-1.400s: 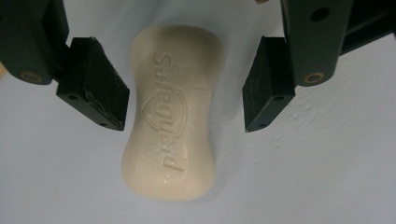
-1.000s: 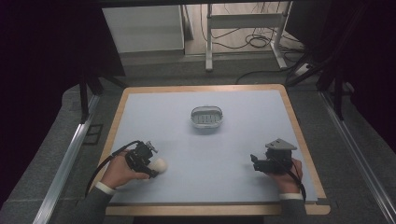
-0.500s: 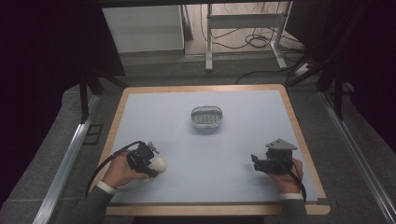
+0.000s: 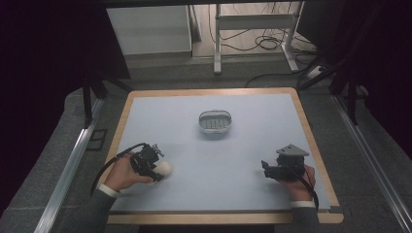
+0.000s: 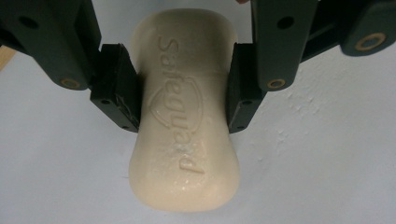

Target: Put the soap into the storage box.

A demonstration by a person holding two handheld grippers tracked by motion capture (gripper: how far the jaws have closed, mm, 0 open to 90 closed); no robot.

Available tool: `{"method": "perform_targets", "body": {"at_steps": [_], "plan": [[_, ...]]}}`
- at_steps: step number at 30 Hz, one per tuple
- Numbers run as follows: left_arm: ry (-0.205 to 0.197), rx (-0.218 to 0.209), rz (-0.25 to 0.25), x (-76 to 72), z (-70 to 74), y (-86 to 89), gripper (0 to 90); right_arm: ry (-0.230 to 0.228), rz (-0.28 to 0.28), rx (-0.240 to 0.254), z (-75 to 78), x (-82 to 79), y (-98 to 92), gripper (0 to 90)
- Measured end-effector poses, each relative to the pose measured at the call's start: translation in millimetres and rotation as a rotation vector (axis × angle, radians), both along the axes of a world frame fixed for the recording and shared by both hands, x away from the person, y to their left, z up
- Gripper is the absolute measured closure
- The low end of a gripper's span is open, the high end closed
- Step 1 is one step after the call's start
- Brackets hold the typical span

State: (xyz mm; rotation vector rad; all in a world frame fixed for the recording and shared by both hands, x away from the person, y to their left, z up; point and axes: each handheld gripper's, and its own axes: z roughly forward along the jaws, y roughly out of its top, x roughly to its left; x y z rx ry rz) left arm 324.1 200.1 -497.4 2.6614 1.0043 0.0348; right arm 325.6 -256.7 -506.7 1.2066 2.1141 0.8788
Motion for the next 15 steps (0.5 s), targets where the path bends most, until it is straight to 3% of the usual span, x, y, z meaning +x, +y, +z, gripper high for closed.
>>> {"method": "perform_targets", "body": {"at_steps": [15], "plan": [[-0.002, -0.014, -0.013, 7.4, 10.6, 1.2, 49.9, 0.002, 0.000, -0.004, -0.8, 0.3, -0.2, 9.3]]}}
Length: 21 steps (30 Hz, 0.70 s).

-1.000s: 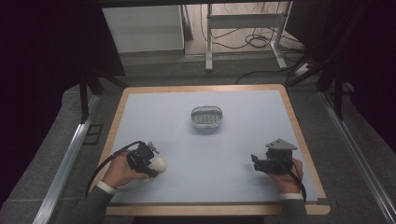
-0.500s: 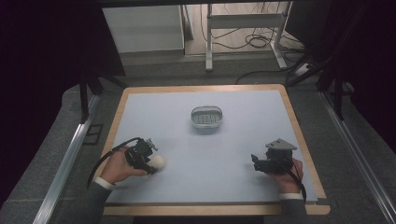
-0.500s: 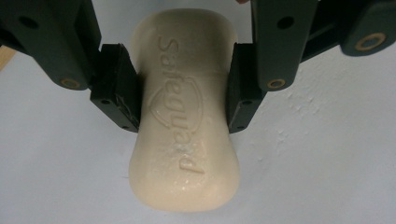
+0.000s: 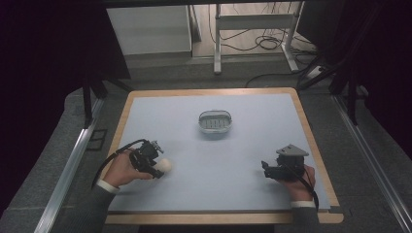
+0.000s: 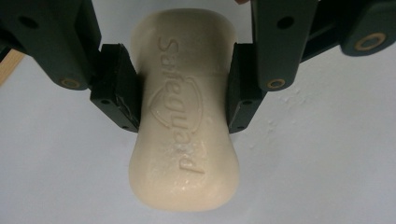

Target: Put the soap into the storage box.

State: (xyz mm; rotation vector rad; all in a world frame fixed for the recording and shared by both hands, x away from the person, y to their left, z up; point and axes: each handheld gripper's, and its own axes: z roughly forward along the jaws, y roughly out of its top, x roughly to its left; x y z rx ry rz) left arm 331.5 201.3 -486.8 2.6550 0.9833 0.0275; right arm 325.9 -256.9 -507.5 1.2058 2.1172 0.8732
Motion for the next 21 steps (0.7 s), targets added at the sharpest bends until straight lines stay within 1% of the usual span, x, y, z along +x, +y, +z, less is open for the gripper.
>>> {"method": "perform_targets", "body": {"at_steps": [8, 17, 21], "plan": [[-0.004, 0.004, -0.010, 5.0, 7.1, -1.3, 49.9, 0.002, 0.000, 0.000, -0.2, 0.2, -0.5, 9.3], [-0.019, -0.012, -0.001, 12.2, 16.2, 0.5, 49.9, 0.000, -0.004, 0.000, -0.4, 0.3, -1.6, 9.3], [-0.021, -0.021, -0.008, 15.7, 20.1, 1.0, 49.9, 0.000, -0.003, 0.000, -0.5, 0.2, -1.1, 9.3]]}}
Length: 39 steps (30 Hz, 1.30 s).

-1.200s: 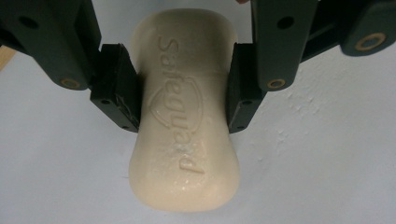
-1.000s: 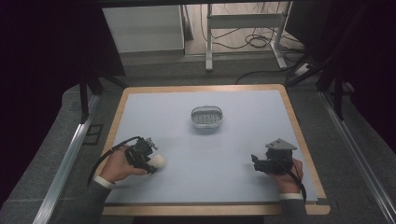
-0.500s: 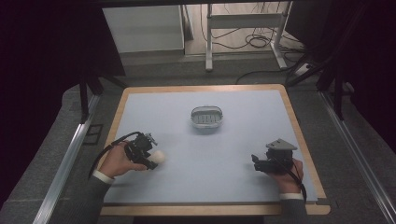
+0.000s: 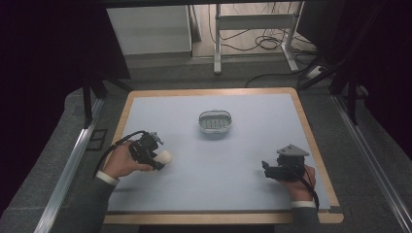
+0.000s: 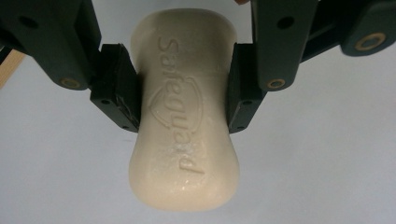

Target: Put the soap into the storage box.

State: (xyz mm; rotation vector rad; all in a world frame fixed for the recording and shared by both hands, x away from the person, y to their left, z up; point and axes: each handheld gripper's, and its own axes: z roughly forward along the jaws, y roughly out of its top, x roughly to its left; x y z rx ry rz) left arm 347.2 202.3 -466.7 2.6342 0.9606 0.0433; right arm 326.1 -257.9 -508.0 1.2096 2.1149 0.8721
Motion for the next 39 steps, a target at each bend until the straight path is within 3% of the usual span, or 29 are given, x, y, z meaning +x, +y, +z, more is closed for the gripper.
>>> {"method": "perform_targets", "body": {"at_steps": [16, 39], "plan": [[-0.009, -0.012, 0.008, 18.5, 9.6, -3.9, 49.9, 0.004, 0.002, -0.002, -0.8, 0.3, 0.4, 9.3], [-0.006, -0.018, 0.024, 50.4, 10.2, -14.8, 49.9, 0.012, 0.002, -0.005, -3.1, 1.2, 0.4, 9.3]]}}
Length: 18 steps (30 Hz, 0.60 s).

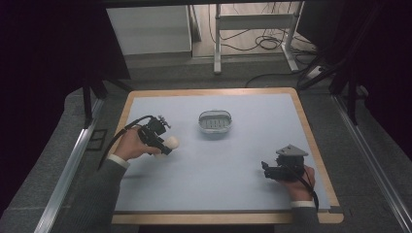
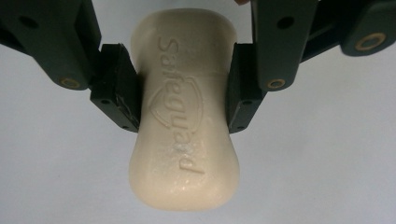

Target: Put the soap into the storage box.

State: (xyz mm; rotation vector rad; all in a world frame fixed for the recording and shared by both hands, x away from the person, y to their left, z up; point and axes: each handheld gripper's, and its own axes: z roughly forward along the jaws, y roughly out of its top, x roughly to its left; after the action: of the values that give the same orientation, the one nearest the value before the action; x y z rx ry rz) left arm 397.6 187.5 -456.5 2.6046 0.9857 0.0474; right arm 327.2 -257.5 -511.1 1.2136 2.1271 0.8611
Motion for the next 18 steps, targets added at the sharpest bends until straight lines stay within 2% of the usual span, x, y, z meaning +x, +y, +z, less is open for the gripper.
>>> {"method": "perform_targets", "body": {"at_steps": [13, 18], "plan": [[0.003, 0.015, -0.016, 13.4, 2.9, -7.1, 49.9, 0.004, 0.000, -0.005, -1.1, 0.2, 0.5, 9.3], [0.001, 0.006, -0.009, 18.3, 4.2, -8.8, 49.9, 0.004, 0.000, -0.005, -0.8, -0.1, 0.2, 9.3]]}}
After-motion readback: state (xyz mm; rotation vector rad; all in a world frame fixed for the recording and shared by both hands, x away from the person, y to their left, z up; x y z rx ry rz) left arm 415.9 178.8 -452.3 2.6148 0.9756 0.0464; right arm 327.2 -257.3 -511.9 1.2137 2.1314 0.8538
